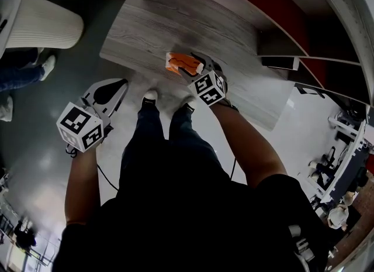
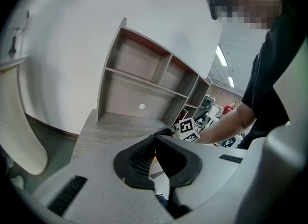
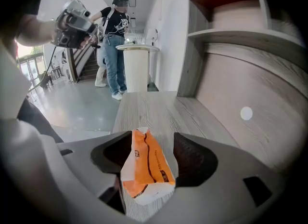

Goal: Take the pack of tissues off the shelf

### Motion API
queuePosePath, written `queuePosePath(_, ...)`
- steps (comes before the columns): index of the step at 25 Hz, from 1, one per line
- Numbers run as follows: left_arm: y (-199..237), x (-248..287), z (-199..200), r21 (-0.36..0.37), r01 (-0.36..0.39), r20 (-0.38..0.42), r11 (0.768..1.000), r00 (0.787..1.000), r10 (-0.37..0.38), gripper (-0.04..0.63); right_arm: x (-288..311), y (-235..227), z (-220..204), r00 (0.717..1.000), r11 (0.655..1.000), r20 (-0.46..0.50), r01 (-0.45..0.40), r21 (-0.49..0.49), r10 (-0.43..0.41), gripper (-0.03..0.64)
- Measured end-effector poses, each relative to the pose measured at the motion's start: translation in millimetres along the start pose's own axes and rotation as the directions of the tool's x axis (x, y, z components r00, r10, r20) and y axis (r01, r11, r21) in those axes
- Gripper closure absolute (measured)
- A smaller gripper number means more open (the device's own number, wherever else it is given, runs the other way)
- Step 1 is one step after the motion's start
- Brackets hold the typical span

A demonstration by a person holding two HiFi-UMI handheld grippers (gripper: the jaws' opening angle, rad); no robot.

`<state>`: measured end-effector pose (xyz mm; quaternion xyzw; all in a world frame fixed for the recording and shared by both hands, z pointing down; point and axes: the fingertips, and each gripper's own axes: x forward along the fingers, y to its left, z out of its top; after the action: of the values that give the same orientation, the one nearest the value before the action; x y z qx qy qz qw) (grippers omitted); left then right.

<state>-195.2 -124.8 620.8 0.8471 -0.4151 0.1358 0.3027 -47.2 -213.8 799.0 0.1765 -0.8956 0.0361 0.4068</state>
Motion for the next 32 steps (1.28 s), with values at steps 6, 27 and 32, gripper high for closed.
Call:
queuePosePath(6,-0.3,-3.5,-1.4,0.015,0.018,0.001,1.000,1.000,-0.018,0.578,-2.0,2.5,8.7,1.000,1.000,0.013,0.011,0.015,-0.011,0.351)
queuePosePath(27,-3.4,-18.5,36.2,0.104,0.070,0.015,0.992,0.997,-0.072,0.578,-59.9,-3.1,23.9,0.992,0.988,0.020,0.121,0.094,-0.123,0.431)
queuePosePath(32,-1.1,-29.1,39.0,0.123,0.085,0.009,0.989,0.996,-0.087,0.578,-85.2,-13.1,32.7,0.981,0.975,0.026,0.188,0.115,-0.192,0.469)
